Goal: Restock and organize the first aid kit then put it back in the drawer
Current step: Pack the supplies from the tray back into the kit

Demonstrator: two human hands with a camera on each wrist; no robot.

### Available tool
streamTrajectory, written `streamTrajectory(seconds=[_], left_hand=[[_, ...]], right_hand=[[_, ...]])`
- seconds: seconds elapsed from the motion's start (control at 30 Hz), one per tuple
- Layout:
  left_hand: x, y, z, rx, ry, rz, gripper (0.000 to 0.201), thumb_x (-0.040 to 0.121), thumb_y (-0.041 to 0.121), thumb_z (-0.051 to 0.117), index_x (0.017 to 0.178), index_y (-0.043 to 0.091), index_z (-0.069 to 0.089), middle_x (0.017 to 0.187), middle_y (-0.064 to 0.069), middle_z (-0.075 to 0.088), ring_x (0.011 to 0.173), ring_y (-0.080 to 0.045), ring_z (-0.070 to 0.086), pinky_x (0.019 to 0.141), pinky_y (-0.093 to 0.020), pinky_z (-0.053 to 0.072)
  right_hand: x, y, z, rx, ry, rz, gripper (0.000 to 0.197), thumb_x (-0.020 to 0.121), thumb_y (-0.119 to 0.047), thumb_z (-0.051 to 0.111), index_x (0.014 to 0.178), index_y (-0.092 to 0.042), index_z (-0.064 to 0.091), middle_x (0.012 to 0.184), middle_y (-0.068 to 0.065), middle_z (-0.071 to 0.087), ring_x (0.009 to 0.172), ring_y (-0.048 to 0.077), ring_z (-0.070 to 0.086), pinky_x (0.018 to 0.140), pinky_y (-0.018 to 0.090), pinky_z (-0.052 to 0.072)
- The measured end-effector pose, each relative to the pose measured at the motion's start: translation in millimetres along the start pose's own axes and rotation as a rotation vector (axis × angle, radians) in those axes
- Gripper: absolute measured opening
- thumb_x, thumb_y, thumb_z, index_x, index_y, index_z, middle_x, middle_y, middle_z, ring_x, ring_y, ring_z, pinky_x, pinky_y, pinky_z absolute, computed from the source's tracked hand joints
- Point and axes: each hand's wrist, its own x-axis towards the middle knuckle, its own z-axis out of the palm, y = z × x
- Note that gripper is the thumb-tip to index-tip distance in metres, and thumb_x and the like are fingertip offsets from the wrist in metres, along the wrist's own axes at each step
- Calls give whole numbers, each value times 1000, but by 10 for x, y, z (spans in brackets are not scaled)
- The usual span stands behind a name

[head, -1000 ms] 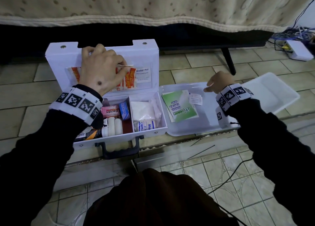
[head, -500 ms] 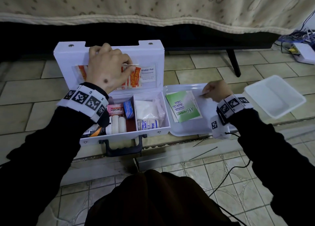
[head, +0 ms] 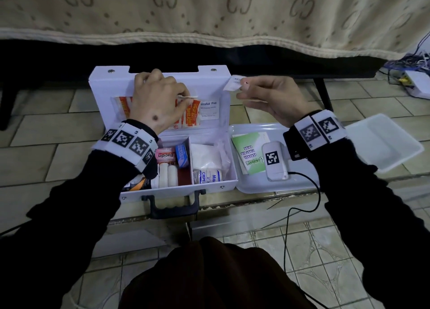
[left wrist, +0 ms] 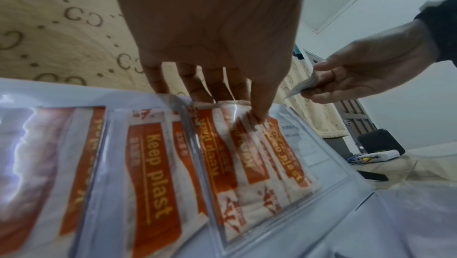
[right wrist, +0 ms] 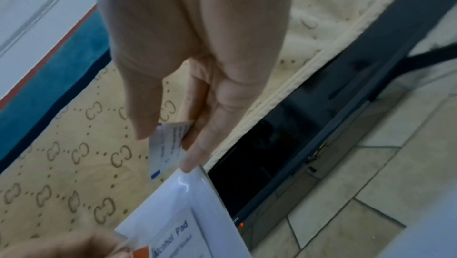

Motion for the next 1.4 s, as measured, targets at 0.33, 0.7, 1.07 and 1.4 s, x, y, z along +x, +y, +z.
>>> streamTrajectory(seconds=[0.33,0.7,1.07,1.4], left_hand=[[-17,14,-18,-4,-13,-6,32,91,43,50,100,20,69,101,-3,67,105,-28,45,95,-40,25],[-30,7,-15,-7,-7,-7,31,91,42,51,100,19,69,103,-5,67,106,-30,45,95,-40,23],[-5,1,-4,-10,-15,-12,32,91,44,49,102,21,69,103,-3,67,106,-28,45,96,-40,24],[9,-17,5,-14,-28,-14,33,91,45,50,104,21,69,105,-3,67,106,-27,44,96,-41,24]], right_hand=[[88,26,141,-187,64,-255,29,76,9,68,84,-17,60,62,-7,65,57,-1,58,61,13,49],[372,-12,531,-553,147,-398,4,82,-20,68,80,-22,66,75,-18,59,71,-8,51,72,1,36],[335,62,449,-1167,223,-592,23,90,-32,55,100,-20,71,110,3,55,112,27,41,87,34,21],[326,56,455,-1269,94,-456,25,93,-27,49,106,-18,68,132,-3,44,128,22,27,101,40,18]])
